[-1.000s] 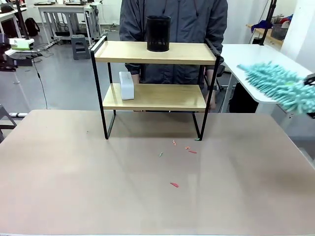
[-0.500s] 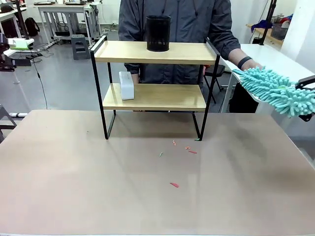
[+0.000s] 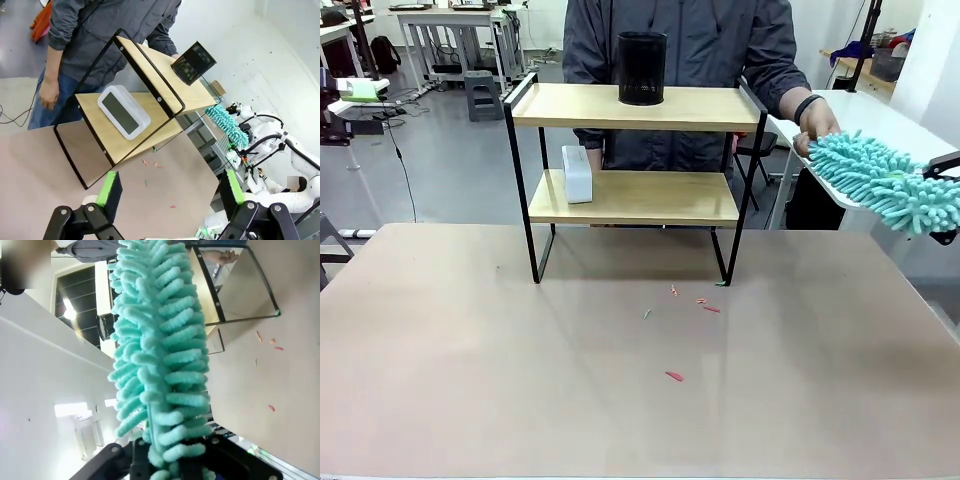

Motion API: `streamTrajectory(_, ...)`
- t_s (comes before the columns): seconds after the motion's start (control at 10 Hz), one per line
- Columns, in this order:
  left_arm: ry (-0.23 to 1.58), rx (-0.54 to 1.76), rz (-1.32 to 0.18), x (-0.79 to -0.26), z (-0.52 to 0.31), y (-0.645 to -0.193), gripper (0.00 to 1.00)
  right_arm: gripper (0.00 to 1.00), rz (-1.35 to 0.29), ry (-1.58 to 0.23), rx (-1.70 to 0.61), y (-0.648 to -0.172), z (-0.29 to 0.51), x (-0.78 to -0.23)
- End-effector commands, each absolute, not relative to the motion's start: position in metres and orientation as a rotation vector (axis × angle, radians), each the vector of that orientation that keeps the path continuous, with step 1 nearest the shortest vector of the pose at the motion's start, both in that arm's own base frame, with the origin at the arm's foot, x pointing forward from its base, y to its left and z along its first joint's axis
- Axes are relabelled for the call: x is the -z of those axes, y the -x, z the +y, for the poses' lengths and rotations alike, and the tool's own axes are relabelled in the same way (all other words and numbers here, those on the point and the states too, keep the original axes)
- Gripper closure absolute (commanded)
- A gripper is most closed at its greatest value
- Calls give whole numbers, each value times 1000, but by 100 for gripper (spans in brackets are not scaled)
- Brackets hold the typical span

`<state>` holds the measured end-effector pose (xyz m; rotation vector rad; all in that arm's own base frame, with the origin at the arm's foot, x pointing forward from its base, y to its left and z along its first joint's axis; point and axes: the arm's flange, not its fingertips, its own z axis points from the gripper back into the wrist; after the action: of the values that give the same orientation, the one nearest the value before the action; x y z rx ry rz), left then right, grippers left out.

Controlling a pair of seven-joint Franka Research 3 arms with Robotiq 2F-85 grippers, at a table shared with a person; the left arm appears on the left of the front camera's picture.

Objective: Clean the shelf.
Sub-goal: Hand the Duster back to the human.

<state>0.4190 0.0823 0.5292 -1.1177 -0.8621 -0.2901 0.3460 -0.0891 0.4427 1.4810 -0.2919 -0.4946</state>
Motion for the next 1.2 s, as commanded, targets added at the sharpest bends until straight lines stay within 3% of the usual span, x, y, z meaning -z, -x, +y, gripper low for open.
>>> streamTrajectory(0.0, 1112, 285, -867, -528, 78, -416, 0, 100, -284, -1478, 488, -344, -91, -445)
streamTrajectory(0.2, 1112, 285, -867, -528, 78, -416, 0, 100, -284, -1478, 488, -344, -91, -445)
streamTrajectory(0.3, 1112, 285, -867, -528, 78, -416, 0, 42, -292, -1481, 495, -346, -89, -443)
streamTrajectory(0.4, 1112, 285, -867, -528, 78, -416, 0, 26, -279, -1468, 457, -348, -81, -446)
streamTrajectory(0.5, 1112, 285, -867, -528, 78, -416, 0, 0, -277, -1475, 443, -347, -77, -450)
streamTrajectory(1.1, 1112, 285, -867, -528, 78, -416, 0, 0, -304, -1493, 402, -331, -74, -464)
